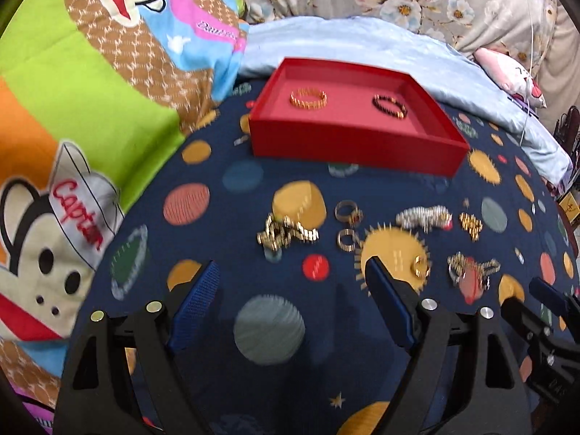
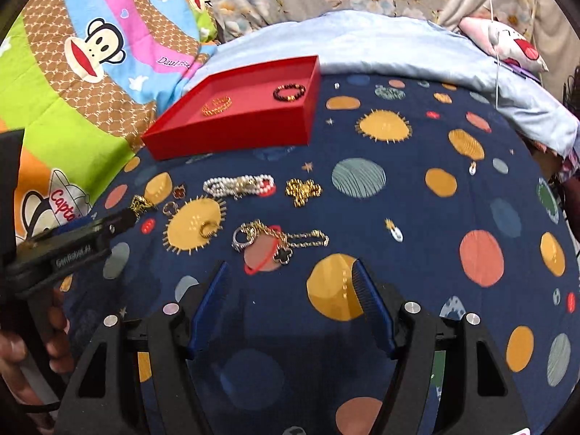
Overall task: Organize jewelry
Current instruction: 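Lift both open tools out of the tray back over the jewelry, then grasp the pearl bracelet with the right tool while the left tool grasps the gold link watch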
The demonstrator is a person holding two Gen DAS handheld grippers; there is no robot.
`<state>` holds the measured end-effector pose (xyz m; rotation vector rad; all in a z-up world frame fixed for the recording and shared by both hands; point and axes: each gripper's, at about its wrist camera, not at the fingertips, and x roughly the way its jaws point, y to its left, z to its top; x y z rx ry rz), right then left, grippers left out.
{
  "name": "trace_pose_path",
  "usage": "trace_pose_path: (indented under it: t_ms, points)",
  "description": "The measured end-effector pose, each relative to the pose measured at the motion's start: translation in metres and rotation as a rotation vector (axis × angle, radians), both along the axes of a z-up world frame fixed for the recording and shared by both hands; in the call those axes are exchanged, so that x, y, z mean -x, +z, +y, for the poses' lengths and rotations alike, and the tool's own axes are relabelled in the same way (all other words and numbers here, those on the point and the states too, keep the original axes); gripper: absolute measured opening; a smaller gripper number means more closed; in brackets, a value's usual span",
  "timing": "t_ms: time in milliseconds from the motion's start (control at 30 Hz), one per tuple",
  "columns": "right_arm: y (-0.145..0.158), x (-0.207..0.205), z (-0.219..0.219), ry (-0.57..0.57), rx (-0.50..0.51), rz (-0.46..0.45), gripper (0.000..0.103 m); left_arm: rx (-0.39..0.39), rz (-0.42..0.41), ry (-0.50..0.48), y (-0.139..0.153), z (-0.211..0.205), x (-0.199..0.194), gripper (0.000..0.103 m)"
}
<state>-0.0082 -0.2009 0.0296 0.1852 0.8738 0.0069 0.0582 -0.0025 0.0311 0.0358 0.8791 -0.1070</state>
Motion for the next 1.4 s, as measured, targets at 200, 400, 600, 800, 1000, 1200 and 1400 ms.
trace_pose_path:
  t_ms: [200, 400, 600, 800, 1000, 1200, 1400]
  points:
    - [0.001, -0.023, 0.010, 0.045, 0.010, -0.009, 0.068, -0.023, -0.003, 0.023, -0.009, 0.004, 0.000, 0.080]
    - [0.001, -0.059, 0.031, 0.111, 0.030, -0.019, 0.057, -0.027, -0.014, 0.053, -0.009, 0.017, -0.009, 0.080]
    - [-0.010, -0.082, 0.042, 0.153, 0.003, 0.016, 0.050, -0.017, 0.000, 0.068, -0.014, 0.029, -0.015, 0.080]
    - [-0.018, -0.101, 0.041, 0.130, -0.027, 0.048, 0.050, 0.000, 0.019, 0.074, -0.021, 0.036, -0.019, 0.080]
    - [-0.019, -0.116, 0.041, 0.113, -0.046, 0.049, 0.050, 0.011, 0.033, 0.086, -0.026, 0.040, -0.022, 0.080]
    - [-0.014, -0.119, 0.047, 0.114, -0.069, 0.045, 0.053, 0.025, 0.041, 0.095, -0.028, 0.047, -0.025, 0.080]
    - [-0.014, -0.123, 0.047, 0.080, -0.132, 0.063, 0.059, 0.034, 0.042, 0.104, -0.028, 0.051, -0.026, 0.080]
